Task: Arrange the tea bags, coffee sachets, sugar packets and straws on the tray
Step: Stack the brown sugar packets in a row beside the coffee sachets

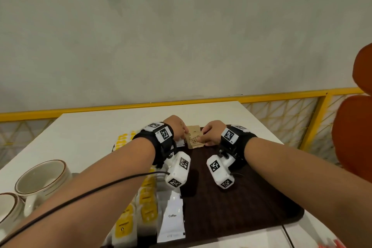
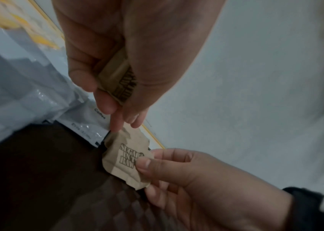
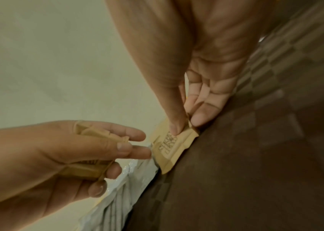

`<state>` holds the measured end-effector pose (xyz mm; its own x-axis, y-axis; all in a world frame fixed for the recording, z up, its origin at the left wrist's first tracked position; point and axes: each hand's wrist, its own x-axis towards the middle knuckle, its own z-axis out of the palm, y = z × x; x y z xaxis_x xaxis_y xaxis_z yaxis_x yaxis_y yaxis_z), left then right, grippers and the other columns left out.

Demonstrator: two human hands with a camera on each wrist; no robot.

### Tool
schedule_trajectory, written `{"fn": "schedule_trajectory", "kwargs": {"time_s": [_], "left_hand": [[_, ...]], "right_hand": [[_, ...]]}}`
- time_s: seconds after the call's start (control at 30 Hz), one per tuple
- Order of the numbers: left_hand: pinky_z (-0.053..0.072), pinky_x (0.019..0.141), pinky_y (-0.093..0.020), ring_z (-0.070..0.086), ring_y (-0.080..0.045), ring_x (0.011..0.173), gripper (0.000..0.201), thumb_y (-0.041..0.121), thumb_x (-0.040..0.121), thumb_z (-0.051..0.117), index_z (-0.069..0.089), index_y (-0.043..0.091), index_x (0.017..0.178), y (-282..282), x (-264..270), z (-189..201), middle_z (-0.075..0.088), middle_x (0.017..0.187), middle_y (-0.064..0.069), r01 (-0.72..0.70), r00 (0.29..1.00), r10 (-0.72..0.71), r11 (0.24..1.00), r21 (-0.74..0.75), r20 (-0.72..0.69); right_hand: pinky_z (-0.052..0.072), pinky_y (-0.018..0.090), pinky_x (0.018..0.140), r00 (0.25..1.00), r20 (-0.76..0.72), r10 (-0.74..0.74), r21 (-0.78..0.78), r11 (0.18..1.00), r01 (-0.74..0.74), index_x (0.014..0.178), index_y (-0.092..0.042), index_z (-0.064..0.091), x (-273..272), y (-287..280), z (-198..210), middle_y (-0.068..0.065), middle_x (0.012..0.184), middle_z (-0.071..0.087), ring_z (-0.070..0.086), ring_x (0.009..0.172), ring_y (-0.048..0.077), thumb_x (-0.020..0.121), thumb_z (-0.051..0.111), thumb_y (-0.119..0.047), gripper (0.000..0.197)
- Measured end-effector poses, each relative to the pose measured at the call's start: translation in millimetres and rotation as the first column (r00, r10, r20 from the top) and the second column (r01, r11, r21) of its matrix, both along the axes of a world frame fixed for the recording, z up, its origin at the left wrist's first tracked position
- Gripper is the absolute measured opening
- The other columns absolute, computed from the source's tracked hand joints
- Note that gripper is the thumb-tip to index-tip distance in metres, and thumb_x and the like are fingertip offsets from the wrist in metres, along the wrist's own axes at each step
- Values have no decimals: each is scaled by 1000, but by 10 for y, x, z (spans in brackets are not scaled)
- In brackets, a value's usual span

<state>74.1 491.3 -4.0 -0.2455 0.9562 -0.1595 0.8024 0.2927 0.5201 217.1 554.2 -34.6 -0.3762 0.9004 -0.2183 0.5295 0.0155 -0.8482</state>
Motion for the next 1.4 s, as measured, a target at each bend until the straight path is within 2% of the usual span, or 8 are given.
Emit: {"fn": "schedule_trajectory", "kwargs": {"time_s": [0.2,0.37,0.47,0.6,0.8,1.0,1.13,1.4], "left_hand": [[38,51,-20,45,-11,53,22,-1,90,56,66,2,109,-62,56,45,61,83,-8,-56,989,58,998,-21,134],[49,69,-28,62,-23,89,24,8,98,44,54,6,119,-219,80,78,63,111,-12,-176,818,75,977,123,571],[48,88,-30,57,-22,106,34,16,101,41,51,9,132,-324,106,34,58,125,-12,-164,659,-52,964,211,750],[22,115,-35,31,-17,139,39,31,101,40,45,26,140,-463,181,3,41,147,0,-91,699,-91,973,214,709],[37,101,-28,51,-17,118,40,29,103,35,46,13,138,-555,320,41,50,138,-7,-94,726,-51,981,172,686],[47,78,-32,54,-27,92,26,17,102,37,49,12,80,-513,337,-46,52,82,-6,-356,589,169,932,67,790],[44,61,-23,53,-22,86,34,20,105,28,45,-2,123,-590,437,-84,53,90,-13,-336,520,193,942,-8,832],[37,97,-34,43,-31,129,43,29,104,27,40,6,138,-591,526,-9,45,140,-19,-367,458,273,925,-100,846]], "right_hand": [[59,32,69,1000,-9,-9,-20,1000,9,80,-10,55,32,-8,-10,11,82,61,64,64,22,72,80,2,29],[58,39,81,997,-71,0,233,972,16,85,-15,60,27,-115,114,7,87,64,63,78,20,82,74,-21,15],[56,32,79,901,-405,156,-15,984,-177,113,-9,58,21,-292,257,11,105,64,63,97,22,91,63,-16,23],[58,31,80,831,-527,178,-160,940,-303,111,-9,55,106,-421,313,12,105,64,66,95,20,93,58,-8,18],[60,30,71,862,-470,188,-201,928,-312,92,-5,57,212,-433,257,13,91,67,69,82,20,89,59,3,10],[56,32,85,974,10,227,-93,970,-225,97,-3,61,254,-249,281,19,103,69,66,88,24,86,66,0,12],[56,41,89,971,168,168,-31,986,-165,83,-7,62,222,-191,242,22,104,70,67,84,26,83,71,-2,10],[58,40,84,982,136,133,-34,991,-130,83,-8,62,212,-213,162,19,99,72,70,86,26,78,76,-2,16]]}}
